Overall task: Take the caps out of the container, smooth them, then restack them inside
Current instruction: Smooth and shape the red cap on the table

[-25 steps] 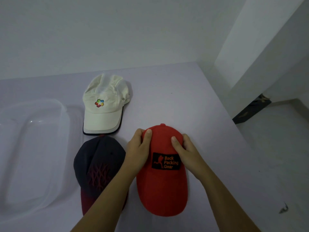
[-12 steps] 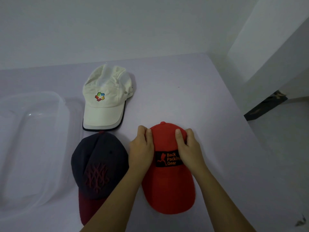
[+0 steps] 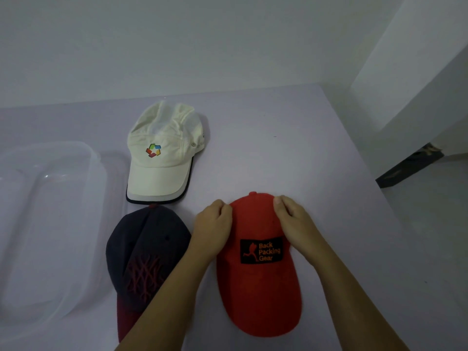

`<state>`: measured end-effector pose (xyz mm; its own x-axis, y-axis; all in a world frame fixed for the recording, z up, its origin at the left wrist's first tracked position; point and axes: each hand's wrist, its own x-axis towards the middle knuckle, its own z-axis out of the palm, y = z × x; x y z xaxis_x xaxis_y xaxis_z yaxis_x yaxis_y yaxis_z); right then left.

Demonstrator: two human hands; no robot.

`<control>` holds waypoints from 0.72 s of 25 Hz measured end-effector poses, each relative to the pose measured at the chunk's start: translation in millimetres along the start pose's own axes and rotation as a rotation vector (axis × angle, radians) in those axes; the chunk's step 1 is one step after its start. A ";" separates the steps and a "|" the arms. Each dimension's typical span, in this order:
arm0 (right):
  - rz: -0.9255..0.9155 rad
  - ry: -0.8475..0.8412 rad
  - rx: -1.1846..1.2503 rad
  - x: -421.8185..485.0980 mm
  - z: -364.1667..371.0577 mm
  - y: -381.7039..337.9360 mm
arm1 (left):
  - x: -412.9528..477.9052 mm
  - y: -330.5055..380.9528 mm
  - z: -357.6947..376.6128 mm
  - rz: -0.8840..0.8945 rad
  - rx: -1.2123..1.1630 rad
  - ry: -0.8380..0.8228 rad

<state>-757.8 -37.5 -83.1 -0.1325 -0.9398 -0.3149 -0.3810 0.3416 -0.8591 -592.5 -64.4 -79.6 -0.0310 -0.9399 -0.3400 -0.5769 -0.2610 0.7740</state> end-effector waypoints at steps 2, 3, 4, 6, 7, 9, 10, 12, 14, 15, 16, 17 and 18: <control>-0.035 -0.007 -0.022 0.8 0.7 -0.2 | 2.3 2.5 -3.4 0.046 -0.012 0.000; -0.045 0.021 -0.013 1.2 1.5 0.0 | 3.5 4.3 -5.5 0.056 -0.008 0.000; -0.048 0.068 0.017 1.1 1.7 0.3 | 4.4 6.6 -6.5 0.056 0.010 -0.004; -0.013 0.144 0.082 2.2 -0.7 0.7 | 8.6 8.3 -7.8 0.038 0.041 0.000; 0.020 0.155 0.078 2.4 -1.3 0.6 | 10.3 8.7 -8.4 0.015 0.057 0.006; 0.065 0.126 -0.014 3.5 -0.7 2.1 | 13.8 8.4 -8.5 -0.025 0.118 -0.011; 0.070 0.091 -0.072 5.0 0.4 2.4 | 15.1 6.1 -5.7 -0.044 0.142 -0.023; 0.092 -0.011 -0.096 7.9 1.4 0.5 | 16.2 3.3 -2.6 -0.090 0.126 -0.047; 0.185 -0.124 0.064 11.8 -1.5 -3.9 | 19.1 3.1 0.0 -0.100 0.123 -0.106; 0.214 -0.162 0.142 13.9 -2.6 -5.4 | 21.5 3.7 0.7 -0.100 0.123 -0.129; 0.214 -0.178 0.159 15.6 -3.2 -5.9 | 21.6 4.5 0.7 -0.117 0.114 -0.110; 0.183 -0.171 0.105 17.3 -3.0 -3.6 | 21.0 4.6 1.2 -0.123 0.075 -0.082; 0.150 -0.150 0.037 17.5 -1.1 -2.0 | 20.0 3.7 1.7 -0.103 0.069 -0.069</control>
<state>-760.4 -54.7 -86.5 -0.0465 -0.8678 -0.4948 -0.3335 0.4804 -0.8112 -596.6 -83.7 -84.4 -0.0238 -0.8911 -0.4533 -0.6348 -0.3368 0.6954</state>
